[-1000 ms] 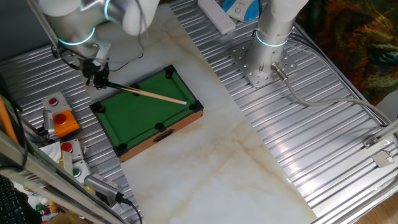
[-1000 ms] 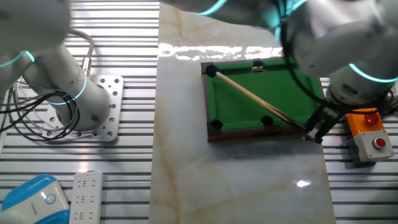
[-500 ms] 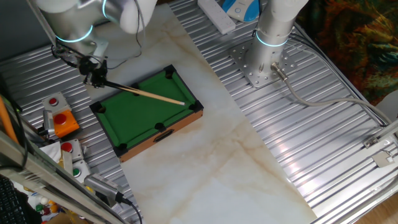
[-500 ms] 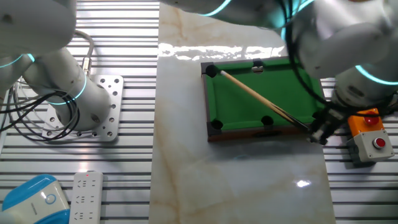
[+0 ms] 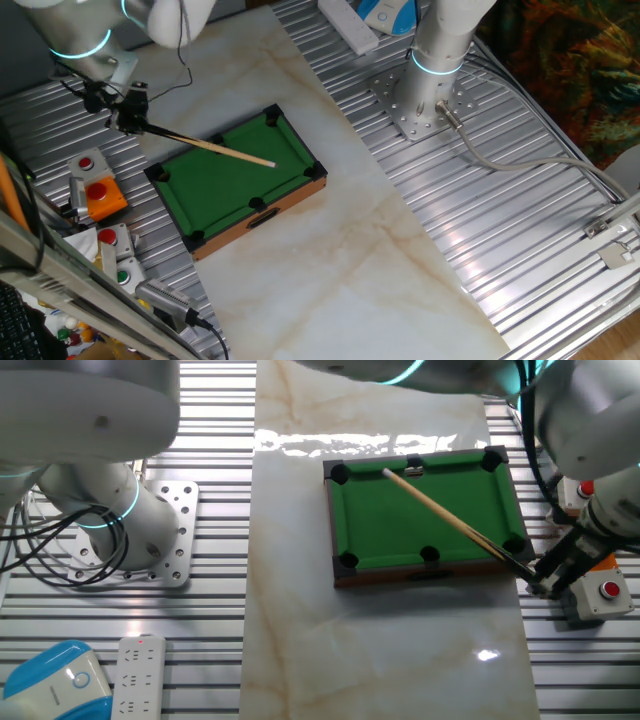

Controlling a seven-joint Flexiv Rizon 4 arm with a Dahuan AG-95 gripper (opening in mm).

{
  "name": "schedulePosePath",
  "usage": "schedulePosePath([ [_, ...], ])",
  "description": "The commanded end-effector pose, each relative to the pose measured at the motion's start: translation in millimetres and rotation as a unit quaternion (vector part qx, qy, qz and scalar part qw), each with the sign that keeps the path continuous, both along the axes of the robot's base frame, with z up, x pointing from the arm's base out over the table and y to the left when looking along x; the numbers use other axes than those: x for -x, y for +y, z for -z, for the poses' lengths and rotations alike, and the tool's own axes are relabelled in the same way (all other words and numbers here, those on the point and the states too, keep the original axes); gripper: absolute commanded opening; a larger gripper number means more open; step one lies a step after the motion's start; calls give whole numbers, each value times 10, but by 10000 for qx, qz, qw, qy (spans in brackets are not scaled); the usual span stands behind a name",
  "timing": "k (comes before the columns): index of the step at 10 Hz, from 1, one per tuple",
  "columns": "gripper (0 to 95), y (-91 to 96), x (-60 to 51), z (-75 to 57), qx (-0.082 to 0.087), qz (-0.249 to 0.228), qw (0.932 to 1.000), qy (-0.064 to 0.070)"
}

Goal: Hit the pool ball

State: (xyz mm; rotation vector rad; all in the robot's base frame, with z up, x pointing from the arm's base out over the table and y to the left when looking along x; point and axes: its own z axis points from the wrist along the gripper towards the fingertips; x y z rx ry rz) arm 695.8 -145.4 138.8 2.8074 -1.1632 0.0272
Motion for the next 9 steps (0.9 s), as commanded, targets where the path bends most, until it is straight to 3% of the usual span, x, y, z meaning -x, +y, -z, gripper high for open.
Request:
schedulePosePath([
  [1, 0, -56, 24, -28, -21, 652, 9978, -77],
  [3, 0, -59, 24, -29, -100, 1967, 9803, -148],
  [4, 0, -57, 24, -29, -33, 2791, 9601, -148],
  [6, 0, -40, 23, -20, 39, 3573, 9340, -57],
  [9, 0, 113, 12, 51, 91, 3751, 9269, -74],
])
